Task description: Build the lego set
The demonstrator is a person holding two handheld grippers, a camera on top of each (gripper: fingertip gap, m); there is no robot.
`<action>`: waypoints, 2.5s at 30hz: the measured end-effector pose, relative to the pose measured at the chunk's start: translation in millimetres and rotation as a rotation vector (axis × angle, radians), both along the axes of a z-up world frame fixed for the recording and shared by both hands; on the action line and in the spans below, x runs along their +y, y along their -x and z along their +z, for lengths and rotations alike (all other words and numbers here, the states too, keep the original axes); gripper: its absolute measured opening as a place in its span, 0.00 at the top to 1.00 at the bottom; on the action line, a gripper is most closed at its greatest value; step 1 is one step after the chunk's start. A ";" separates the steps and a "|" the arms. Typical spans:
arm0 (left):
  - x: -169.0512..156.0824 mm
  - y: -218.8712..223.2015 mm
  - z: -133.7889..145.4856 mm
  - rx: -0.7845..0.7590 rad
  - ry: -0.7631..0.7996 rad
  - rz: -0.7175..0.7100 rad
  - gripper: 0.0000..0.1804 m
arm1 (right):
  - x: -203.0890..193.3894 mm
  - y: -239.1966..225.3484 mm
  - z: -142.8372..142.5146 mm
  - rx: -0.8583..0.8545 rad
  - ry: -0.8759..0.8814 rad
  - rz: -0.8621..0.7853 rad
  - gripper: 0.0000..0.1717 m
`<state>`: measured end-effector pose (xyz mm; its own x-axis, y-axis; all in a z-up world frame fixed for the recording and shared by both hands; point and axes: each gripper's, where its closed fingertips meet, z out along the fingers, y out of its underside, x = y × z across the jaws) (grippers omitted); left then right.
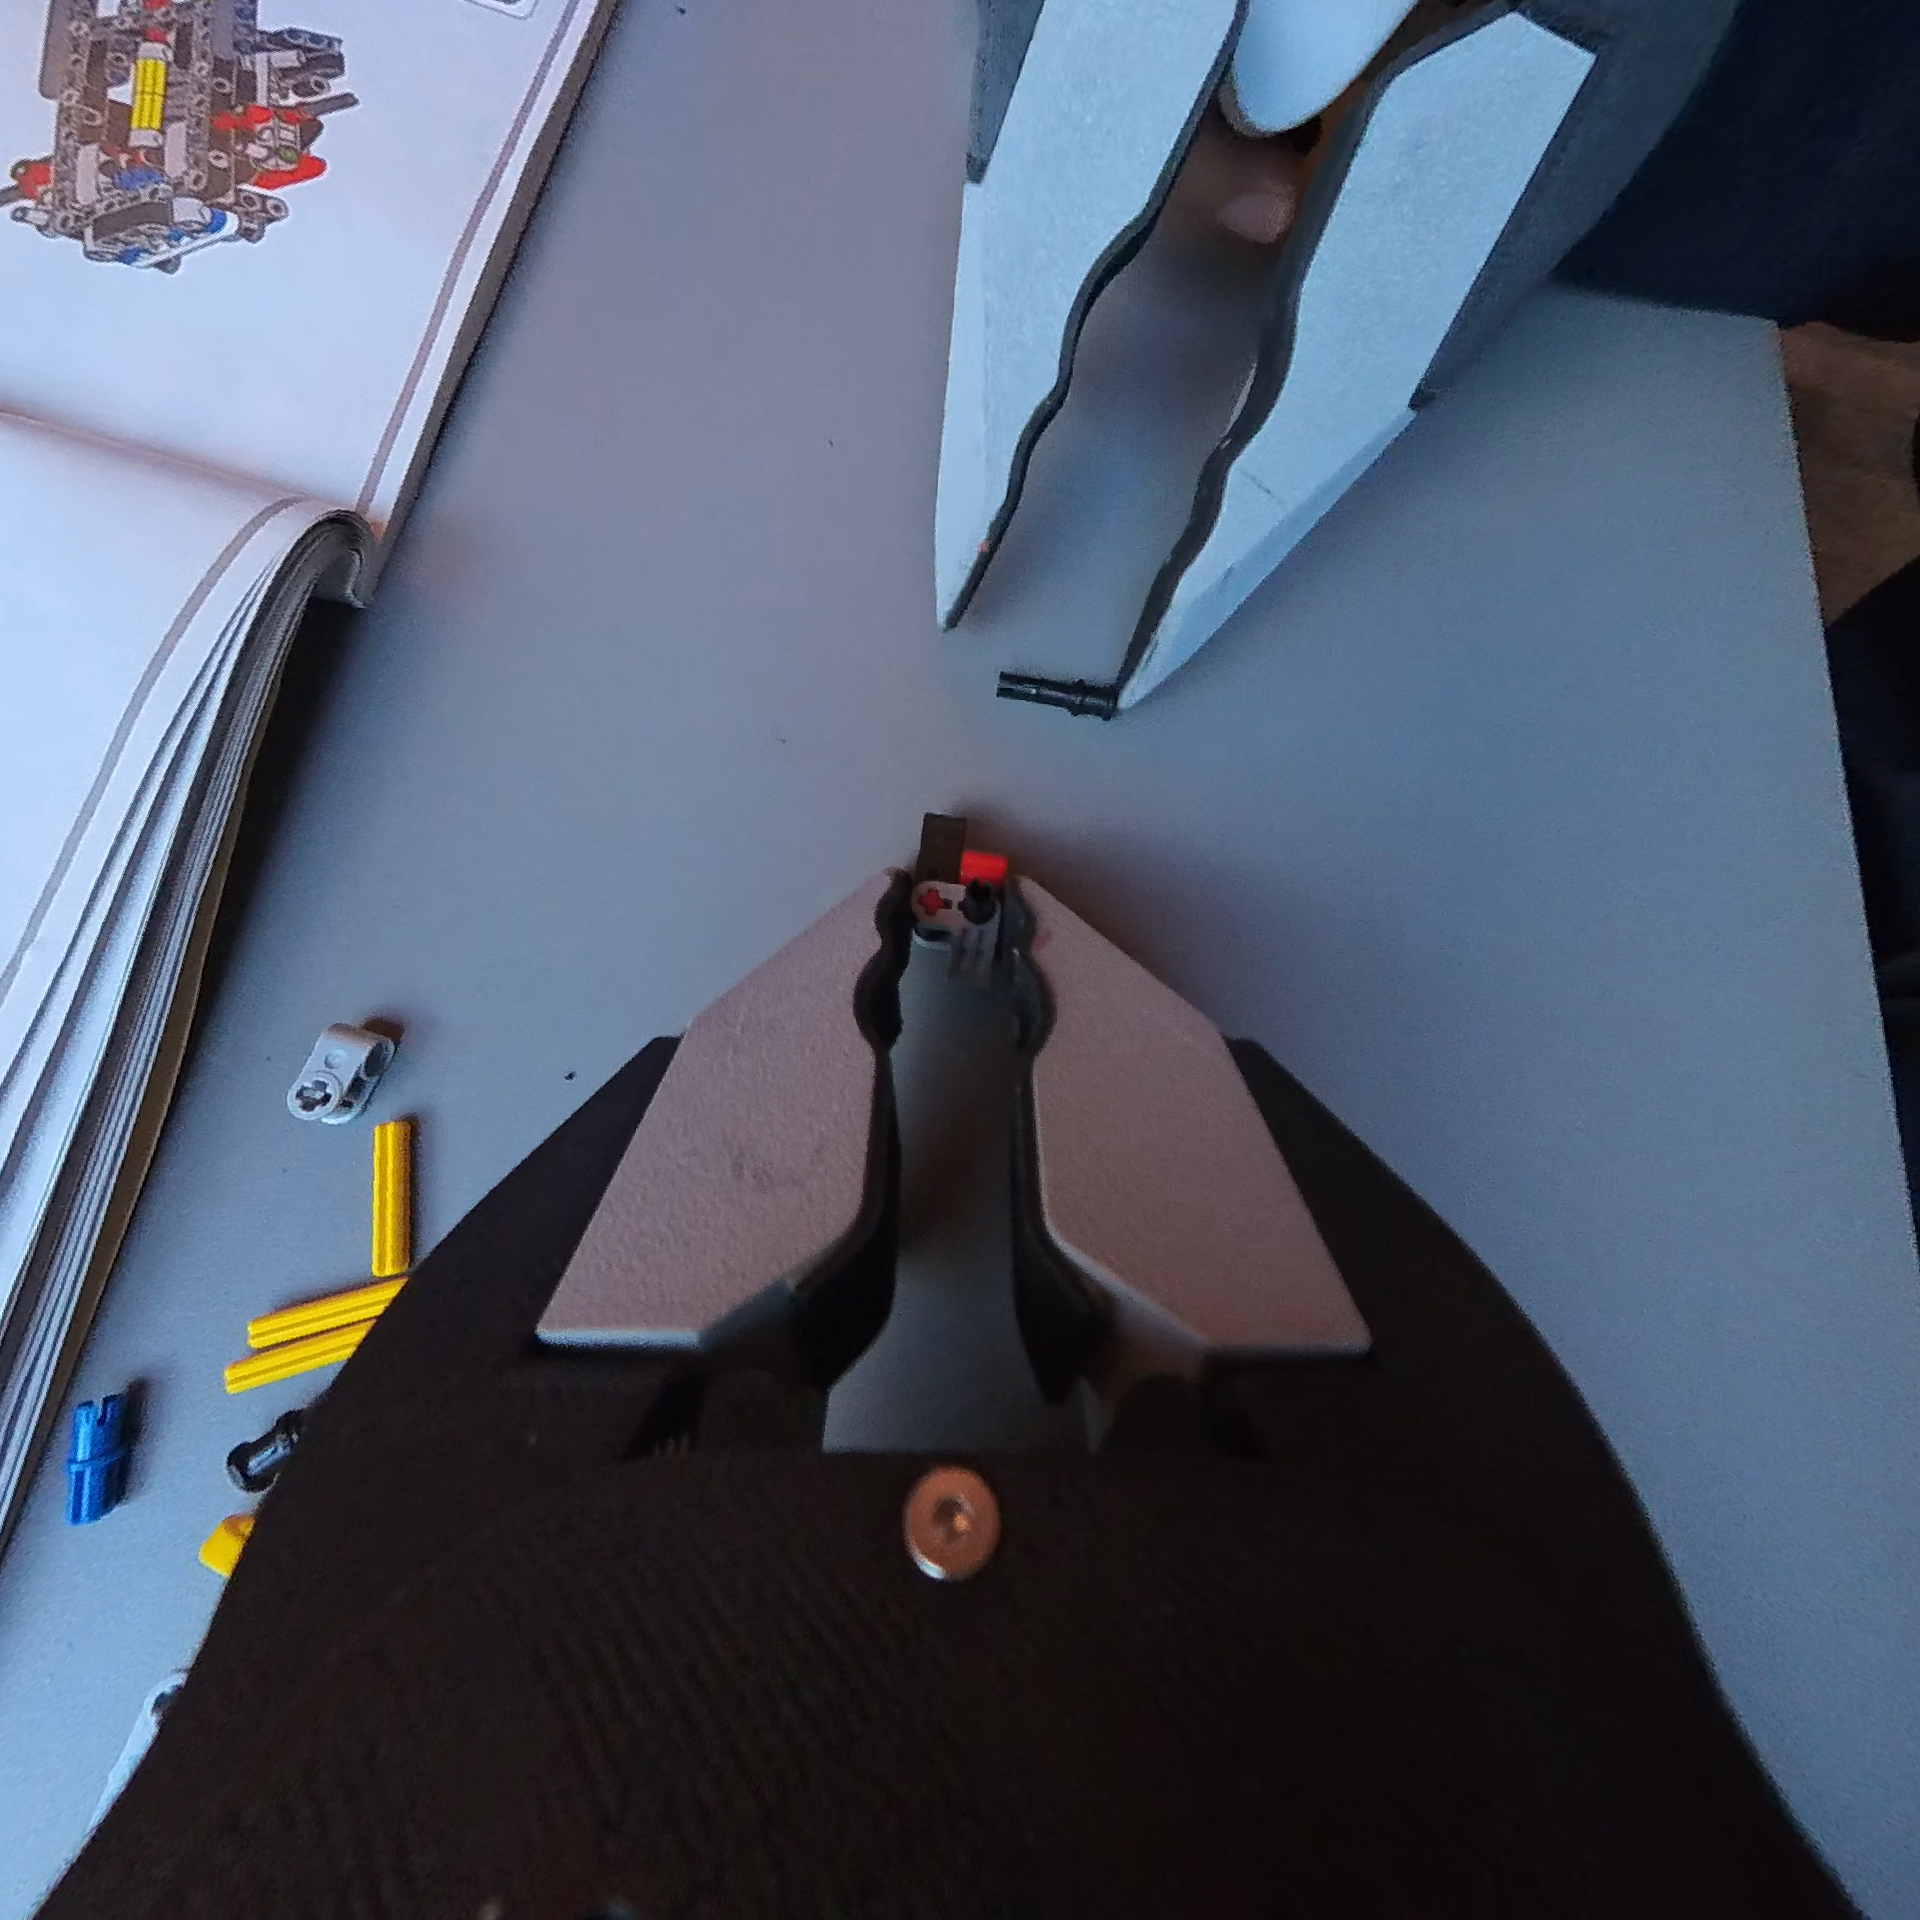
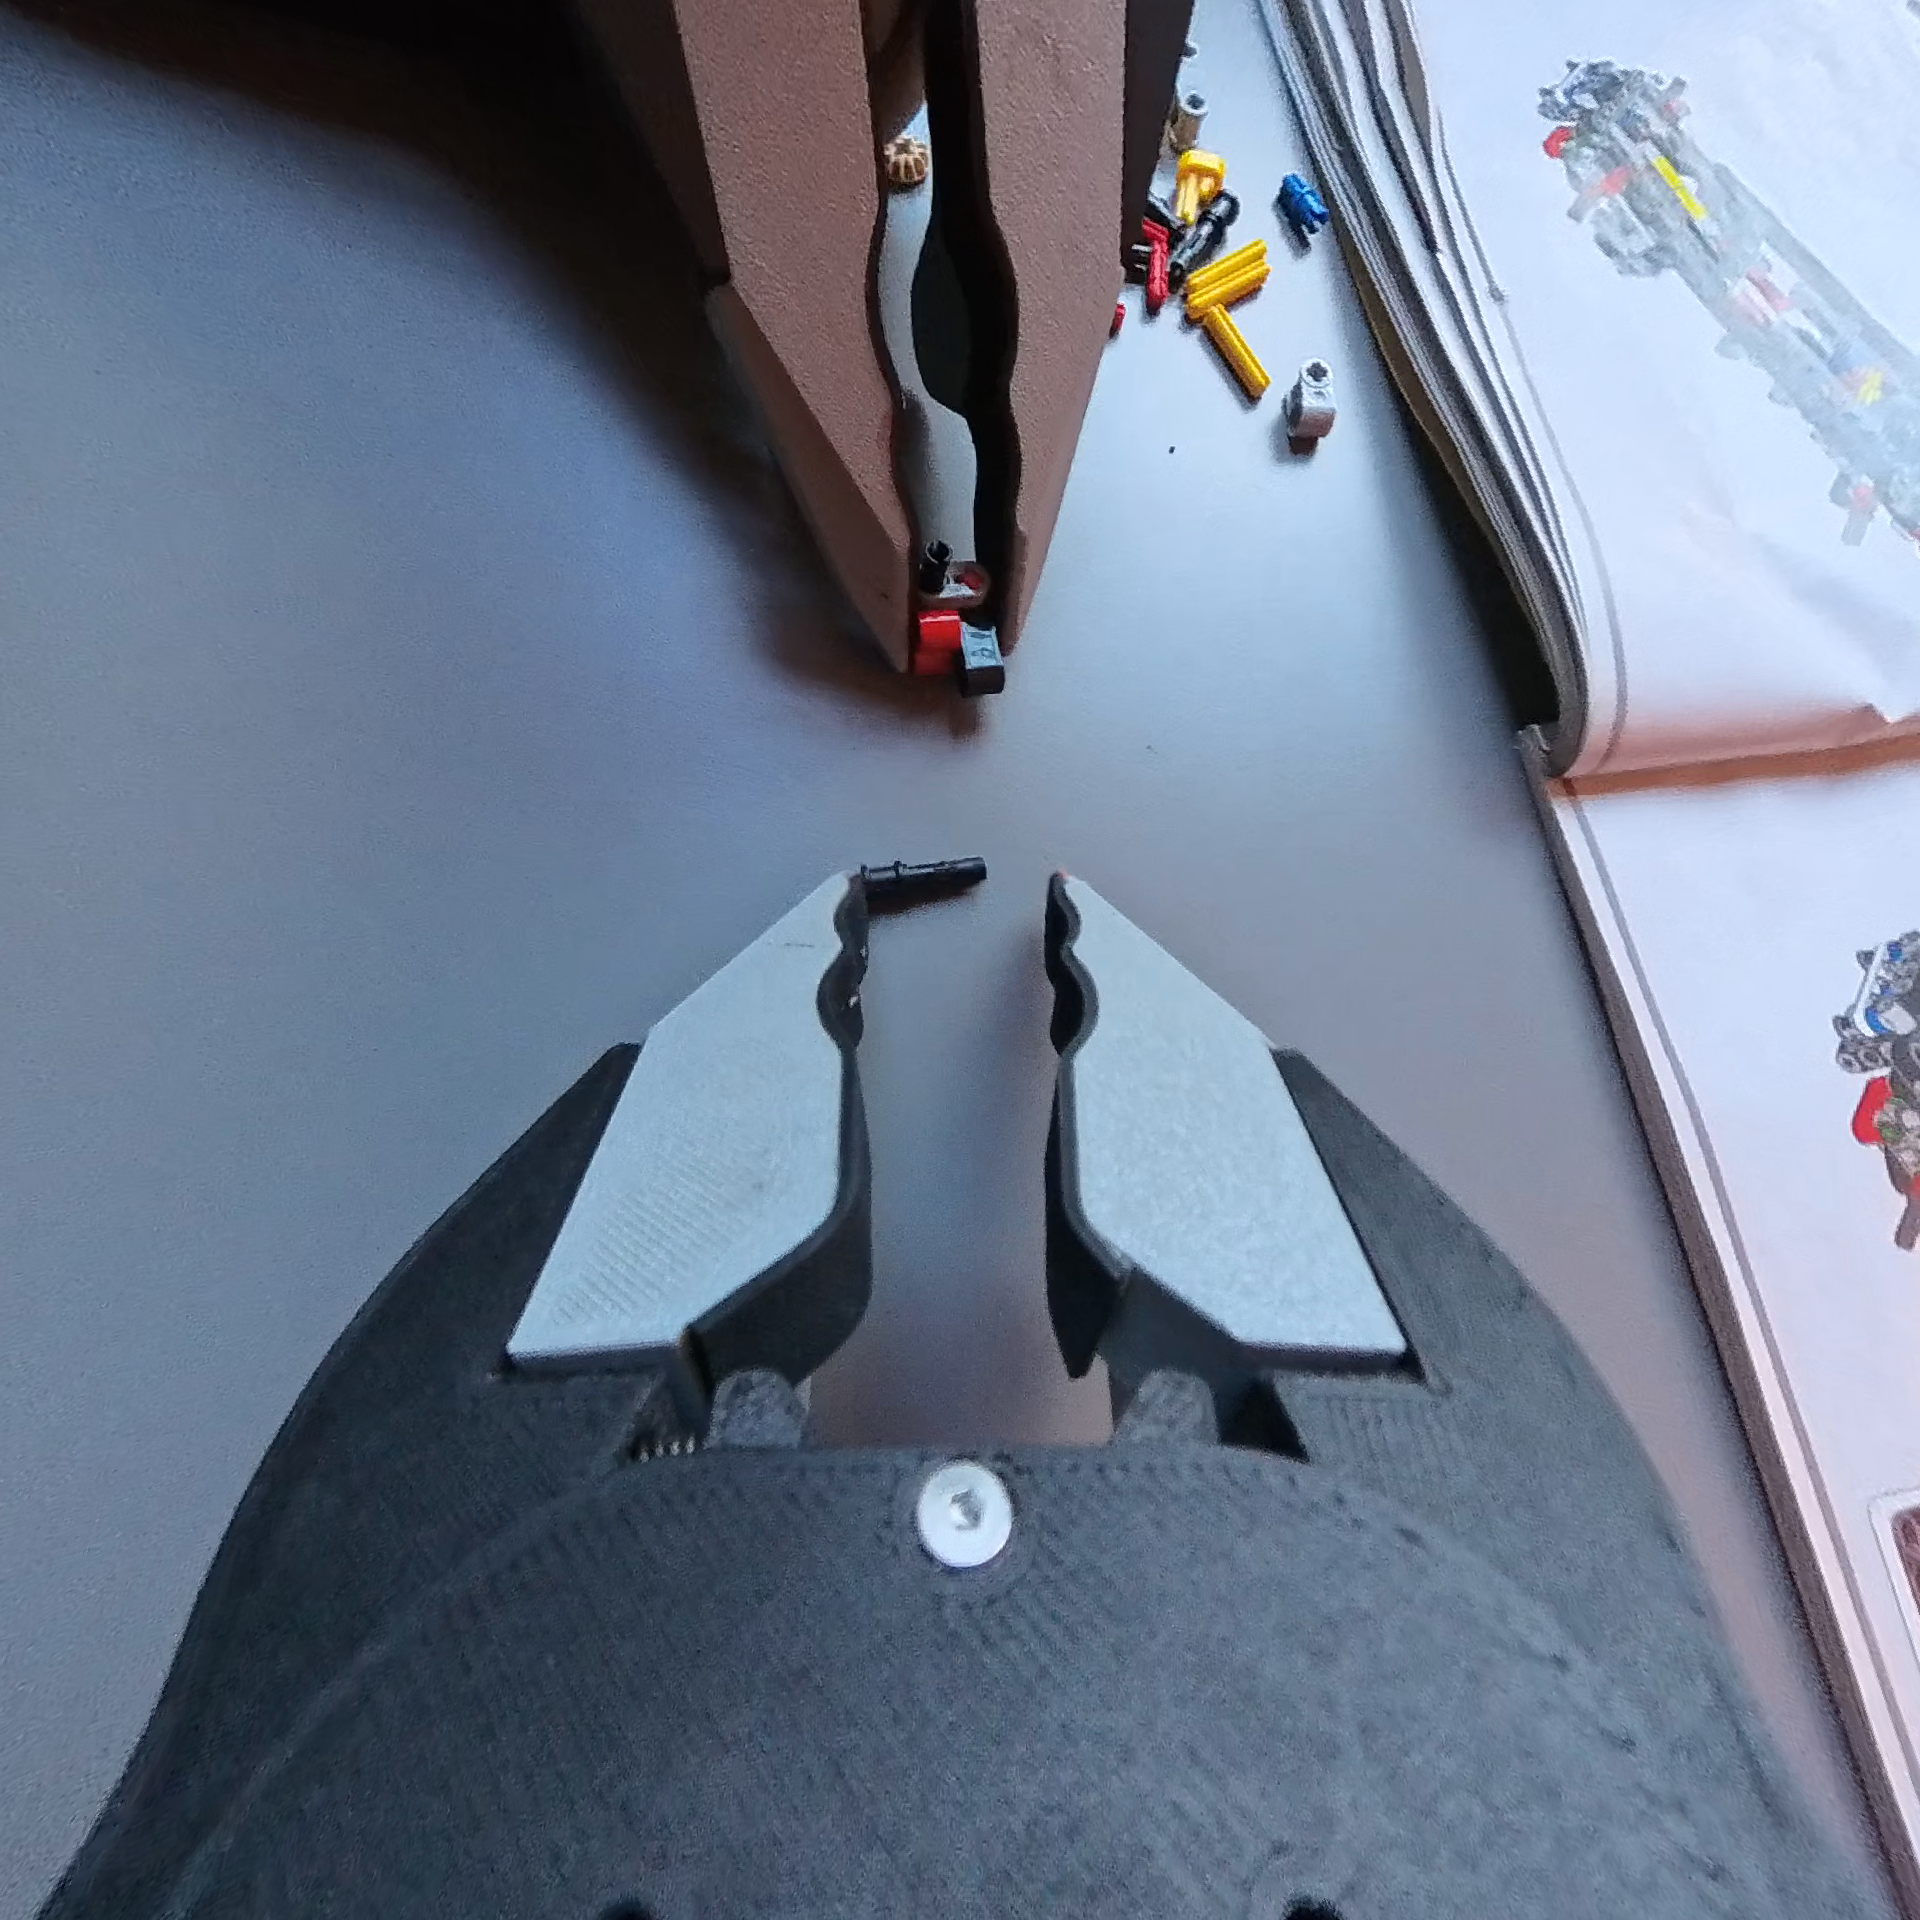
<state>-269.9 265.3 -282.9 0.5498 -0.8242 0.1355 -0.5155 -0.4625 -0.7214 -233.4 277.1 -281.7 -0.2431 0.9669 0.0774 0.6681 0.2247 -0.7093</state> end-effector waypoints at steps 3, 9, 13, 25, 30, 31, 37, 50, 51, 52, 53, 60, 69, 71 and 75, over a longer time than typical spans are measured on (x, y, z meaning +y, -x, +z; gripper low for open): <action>0.2 0.1 0.1 -0.002 0.002 0.001 0.92 | 3.2 -2.0 1.9 0.000 -0.001 -0.014 0.82; 2.6 0.8 0.1 -0.005 0.007 0.029 0.92 | 11.0 -2.4 11.6 0.033 0.024 -0.067 0.87; 5.1 0.5 0.0 -0.002 0.003 0.052 0.92 | 17.3 -4.2 8.0 0.013 0.020 -0.097 0.88; 18.0 5.4 0.6 -0.025 0.028 0.174 0.92 | 13.2 -14.4 -1.2 -0.033 0.086 -0.081 0.91; 20.6 3.7 0.4 -0.019 0.020 0.212 0.92 | 17.3 -16.9 0.9 -0.028 0.077 -0.098 0.91; 20.9 3.3 0.3 -0.015 0.016 0.213 0.92 | 17.8 -17.2 2.4 -0.024 0.071 -0.101 0.91; 21.2 2.8 0.5 -0.018 0.018 0.217 0.92 | 23.1 -22.7 22.9 0.055 0.122 -0.154 0.90; 22.8 2.5 0.8 -0.040 0.040 0.269 0.92 | 10.6 -24.3 -2.1 -0.018 0.086 -0.555 0.89; 22.9 2.4 0.8 -0.038 0.037 0.270 0.92 | 10.2 -23.7 -3.2 -0.019 0.097 -0.559 0.89; 23.2 2.2 0.8 -0.036 0.036 0.273 0.92 | 11.3 -22.5 -3.5 -0.013 0.094 -0.559 0.91; 23.4 2.0 0.7 -0.035 0.035 0.275 0.92 | 14.1 -22.0 -3.9 -0.006 0.081 -0.563 0.95; 24.6 -0.3 0.9 -0.053 0.052 0.295 0.92 | 8.4 -1.8 -2.3 0.047 0.175 -0.500 0.98; 24.2 -0.9 3.9 -0.217 0.210 0.330 0.92 | 6.5 22.9 10.8 0.120 0.335 -0.478 0.98; 24.6 -1.2 3.6 -0.204 0.195 0.333 0.92 | 7.3 23.4 10.0 0.116 0.373 -0.484 0.98; 24.7 -2.5 3.0 -0.172 0.164 0.332 0.92 | 6.6 24.3 8.8 0.106 0.398 -0.483 0.98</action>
<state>-267.3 290.1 -279.9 0.7407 -0.5653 0.3630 -0.1971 -0.6995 -0.6869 -257.7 283.7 -272.9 0.2168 0.9253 -0.3111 0.5501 -0.3791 -0.7441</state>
